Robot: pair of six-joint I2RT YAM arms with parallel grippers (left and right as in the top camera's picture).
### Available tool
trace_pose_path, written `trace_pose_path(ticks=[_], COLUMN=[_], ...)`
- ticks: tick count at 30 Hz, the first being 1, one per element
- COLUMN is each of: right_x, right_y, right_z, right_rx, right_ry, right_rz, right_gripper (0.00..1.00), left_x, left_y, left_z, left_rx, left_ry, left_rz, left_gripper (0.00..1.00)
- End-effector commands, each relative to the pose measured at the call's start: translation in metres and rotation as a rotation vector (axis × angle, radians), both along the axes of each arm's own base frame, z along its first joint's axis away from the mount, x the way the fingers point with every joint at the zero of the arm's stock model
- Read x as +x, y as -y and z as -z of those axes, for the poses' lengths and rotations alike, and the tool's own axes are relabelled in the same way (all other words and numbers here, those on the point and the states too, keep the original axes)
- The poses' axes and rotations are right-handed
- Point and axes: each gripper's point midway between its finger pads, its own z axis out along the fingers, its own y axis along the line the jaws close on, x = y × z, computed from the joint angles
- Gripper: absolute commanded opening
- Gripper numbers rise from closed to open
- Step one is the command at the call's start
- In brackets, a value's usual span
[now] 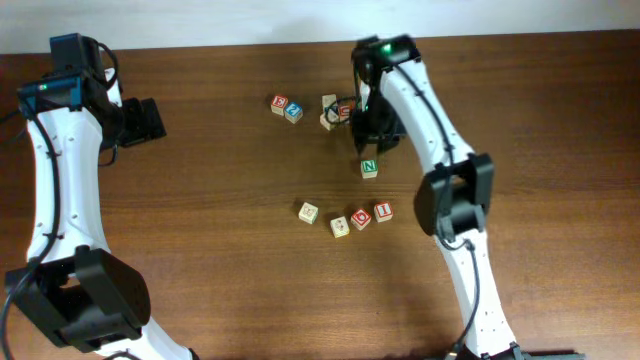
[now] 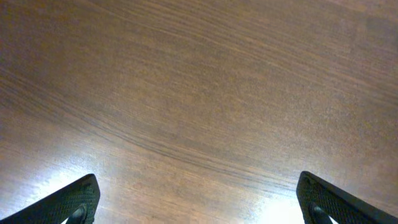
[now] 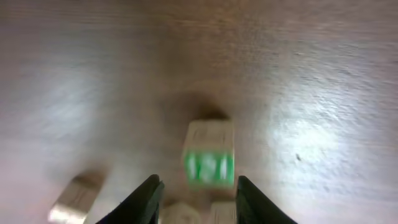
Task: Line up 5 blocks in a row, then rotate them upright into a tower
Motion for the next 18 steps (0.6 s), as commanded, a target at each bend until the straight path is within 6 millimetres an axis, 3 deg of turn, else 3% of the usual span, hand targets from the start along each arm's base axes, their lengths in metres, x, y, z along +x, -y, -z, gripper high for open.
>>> trace_pose_path(ticks=[1,4,6,8,12,15,18], right_x=[-0.022,-0.082,-0.105,-0.099,-0.065,-0.046,-0.039], right_y=[0.025,0.06,0.07,0.063,0.035,0.018,0.007], right_z=[-0.108,-0.137,-0.137,-0.121,-0.055,-0.027,0.008], right_rx=[0.006,-0.047,-0.056,-0.012,0.064,0.07,0.064], right_ry=[0.188,0.161,0.171,0.235,0.28,0.306,0.268], right_rz=[-0.022,0.003,0.009,-0.005,-0.075,-0.113,-0.132], right_gripper=[0.46,0.49,0.54,0.66,0.67,0.7,0.72], left_x=[0.003,0.003,0.003,0.003,0.006,0.007,0.007], left_y=[0.0,0.0,0.0,0.001,0.013,0.017,0.019], left_z=[-0.005,-0.005,-0.005,-0.005,-0.005,-0.004,-0.003], left_rx=[0.0,0.0,0.0,-0.005,-0.07,-0.095,-0.105], left_ry=[0.011,0.012,0.012,0.013,0.028,0.031,0.03], left_rz=[-0.007,-0.007,-0.007,-0.005,0.02,0.029,0.032], left_gripper=[1.0,0.99,0.99,1.0,0.99,0.99,0.99])
